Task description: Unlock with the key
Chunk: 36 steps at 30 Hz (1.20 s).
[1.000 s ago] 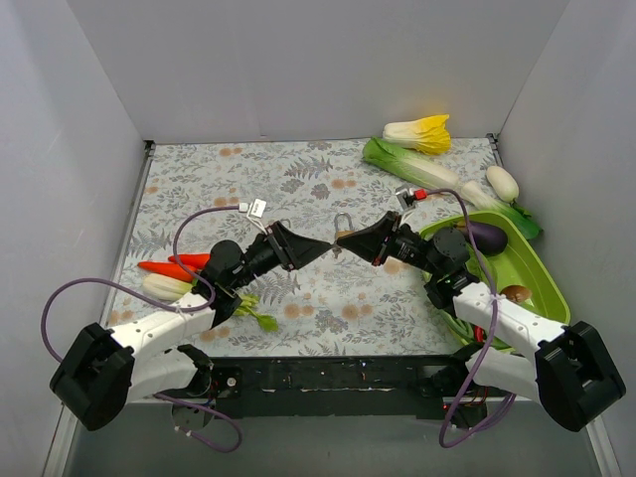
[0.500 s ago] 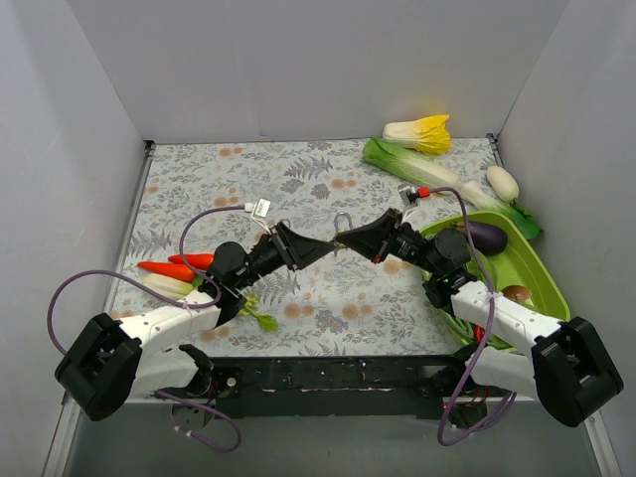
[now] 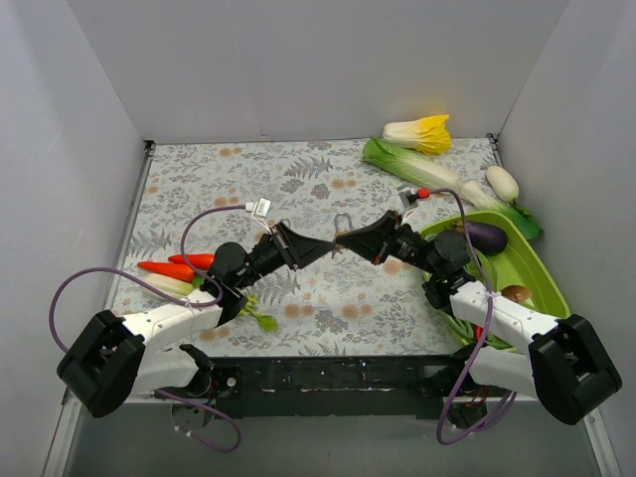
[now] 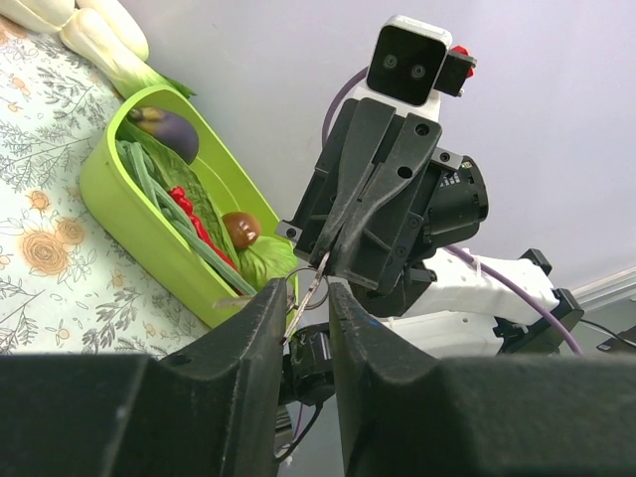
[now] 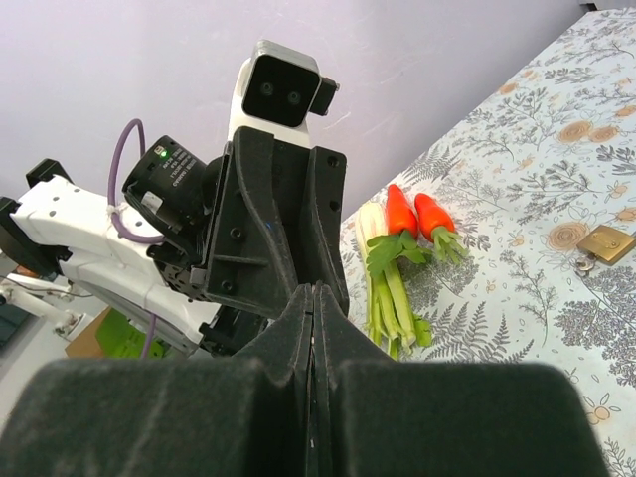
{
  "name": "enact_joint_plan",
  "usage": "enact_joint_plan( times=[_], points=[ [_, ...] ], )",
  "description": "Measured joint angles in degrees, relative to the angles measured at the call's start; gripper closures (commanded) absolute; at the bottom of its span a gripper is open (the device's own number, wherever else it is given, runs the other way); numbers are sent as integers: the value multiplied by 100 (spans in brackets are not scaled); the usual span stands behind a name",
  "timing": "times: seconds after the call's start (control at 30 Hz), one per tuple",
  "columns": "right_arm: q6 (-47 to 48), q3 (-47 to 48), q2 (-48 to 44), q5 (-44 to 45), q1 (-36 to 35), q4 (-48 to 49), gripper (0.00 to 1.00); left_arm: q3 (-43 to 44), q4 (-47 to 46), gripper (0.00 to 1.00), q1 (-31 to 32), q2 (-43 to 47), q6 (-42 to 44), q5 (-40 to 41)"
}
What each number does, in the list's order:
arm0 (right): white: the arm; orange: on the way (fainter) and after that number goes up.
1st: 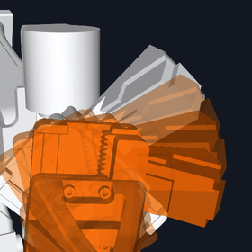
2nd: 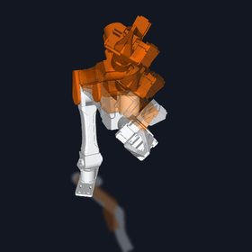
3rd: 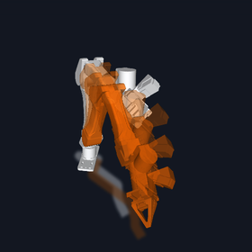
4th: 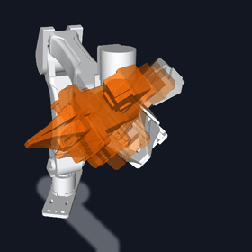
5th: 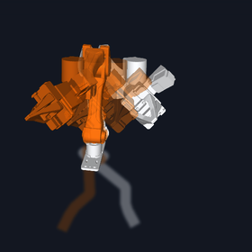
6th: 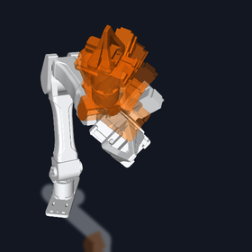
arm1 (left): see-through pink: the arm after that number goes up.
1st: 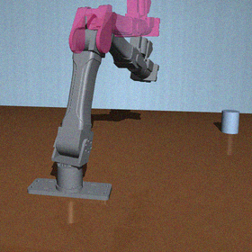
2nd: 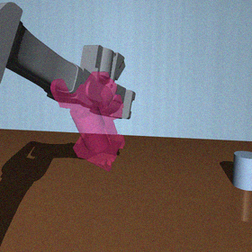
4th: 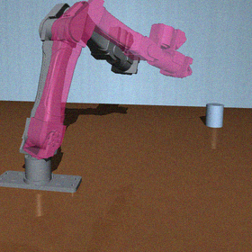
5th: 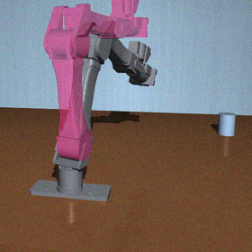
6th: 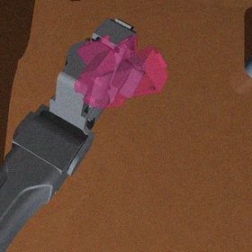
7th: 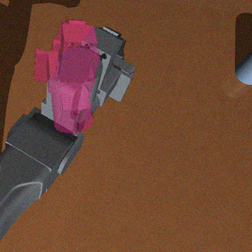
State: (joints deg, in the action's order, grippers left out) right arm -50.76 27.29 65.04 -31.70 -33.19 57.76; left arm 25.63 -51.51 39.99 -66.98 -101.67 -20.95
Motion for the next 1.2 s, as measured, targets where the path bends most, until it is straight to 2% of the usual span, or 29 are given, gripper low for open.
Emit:
enact_joint_plan(
  times=[0.17, 0.33, 0.43, 0.53, 0.57, 0.67, 0.93, 1.1, 1.2],
  points=[
    [-9, 0, 0, -15, 0, 72, 99, 0, 9, 85, 0, 0, 26, -2],
    [-4, -9, 7, 4, 9, 66, 99, 0, 0, 100, 4, 15, 28, -4],
    [-4, -9, 9, 7, 11, 28, 99, 0, 26, 100, 13, 74, 83, -4],
    [59, -9, 7, -44, 11, -61, 76, 0, 166, 100, 15, 138, 229, -44],
    [131, -9, 7, -90, 11, -140, 64, 0, 260, 100, 15, 164, 299, -76],
    [428, 46, -44, -293, 13, -636, 47, 9, 662, 100, 2, 251, 573, -251],
    [1690, 782, -409, -1084, 22, -2621, 36, 627, 2623, 100, -116, 505, 1862, -1580],
    [2262, 850, -702, -1228, 22, -3501, 35, 997, 3748, 100, -120, 654, 2730, -2446],
    [2455, 850, -809, -1333, 22, -3773, 40, 1257, 4295, 100, -120, 616, 3128, -2868]
  ],
)
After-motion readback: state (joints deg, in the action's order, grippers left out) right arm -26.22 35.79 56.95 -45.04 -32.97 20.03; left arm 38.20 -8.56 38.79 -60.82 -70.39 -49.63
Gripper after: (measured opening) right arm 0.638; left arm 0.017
